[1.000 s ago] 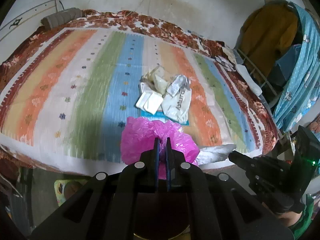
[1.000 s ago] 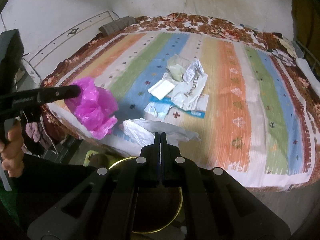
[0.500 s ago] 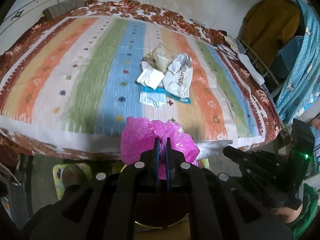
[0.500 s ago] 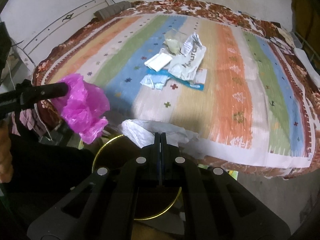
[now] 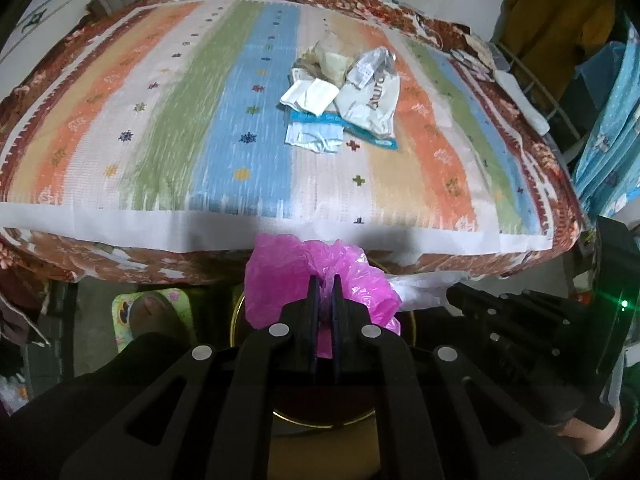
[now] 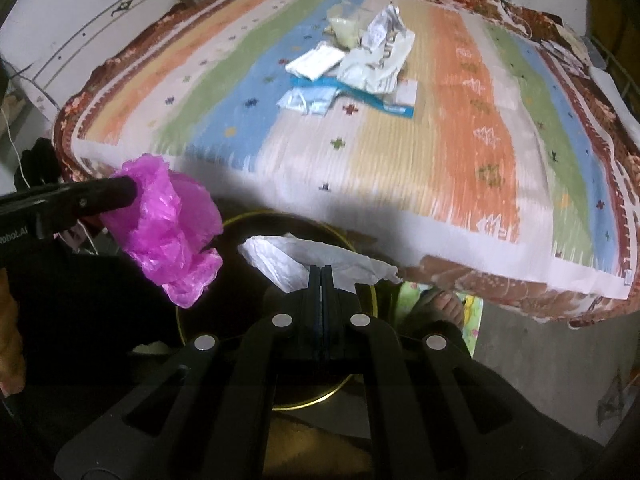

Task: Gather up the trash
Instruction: 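Open the left tool to drop the pink bag into the bin, then move the left tool to the crumpled white wrapper and tissues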

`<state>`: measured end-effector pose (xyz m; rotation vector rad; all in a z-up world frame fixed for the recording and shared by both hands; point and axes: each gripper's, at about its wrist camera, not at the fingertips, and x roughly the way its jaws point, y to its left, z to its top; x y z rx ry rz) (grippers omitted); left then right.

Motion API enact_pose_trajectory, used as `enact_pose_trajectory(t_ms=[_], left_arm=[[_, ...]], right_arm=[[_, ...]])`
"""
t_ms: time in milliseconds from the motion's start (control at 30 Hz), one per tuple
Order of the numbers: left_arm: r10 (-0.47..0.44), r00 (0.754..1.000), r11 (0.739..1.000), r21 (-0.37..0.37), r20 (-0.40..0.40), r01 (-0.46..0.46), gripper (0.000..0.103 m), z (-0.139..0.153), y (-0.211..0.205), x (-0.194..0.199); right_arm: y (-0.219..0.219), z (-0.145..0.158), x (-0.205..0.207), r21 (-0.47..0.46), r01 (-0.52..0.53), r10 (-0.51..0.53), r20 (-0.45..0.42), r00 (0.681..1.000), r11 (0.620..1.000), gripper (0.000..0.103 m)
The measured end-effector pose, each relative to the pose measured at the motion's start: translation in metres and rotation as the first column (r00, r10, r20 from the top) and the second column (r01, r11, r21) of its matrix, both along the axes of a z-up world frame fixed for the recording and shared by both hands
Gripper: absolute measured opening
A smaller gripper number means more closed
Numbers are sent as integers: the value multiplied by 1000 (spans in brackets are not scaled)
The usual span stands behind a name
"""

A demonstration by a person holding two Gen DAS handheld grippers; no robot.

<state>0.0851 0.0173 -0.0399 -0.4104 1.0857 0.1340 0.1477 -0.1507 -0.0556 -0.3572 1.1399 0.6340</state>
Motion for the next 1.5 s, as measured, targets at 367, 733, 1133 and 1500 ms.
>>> enact_pose_trajectory(t_ms=[367,733,1133,1500], left_arm=[[-6,999,999,-36,-42,4,4,-11,-2,3],[16,999,998,-57,-40,-18,36,-12,2,6],[106,994,992,-61,-17,-107,68,-3,27,14],[137,989,990,23,63,-139,90,26,44,30]], right_arm=[[0,-15,0,-18,22,-23,-54,998,1000,1],[-4,-18,7,26,66,-62,-109,992,998,31],[-8,5,20,118,91,-84,-66,994,989,43],[-3,46,42,162,64,-76,73,994,985,59]])
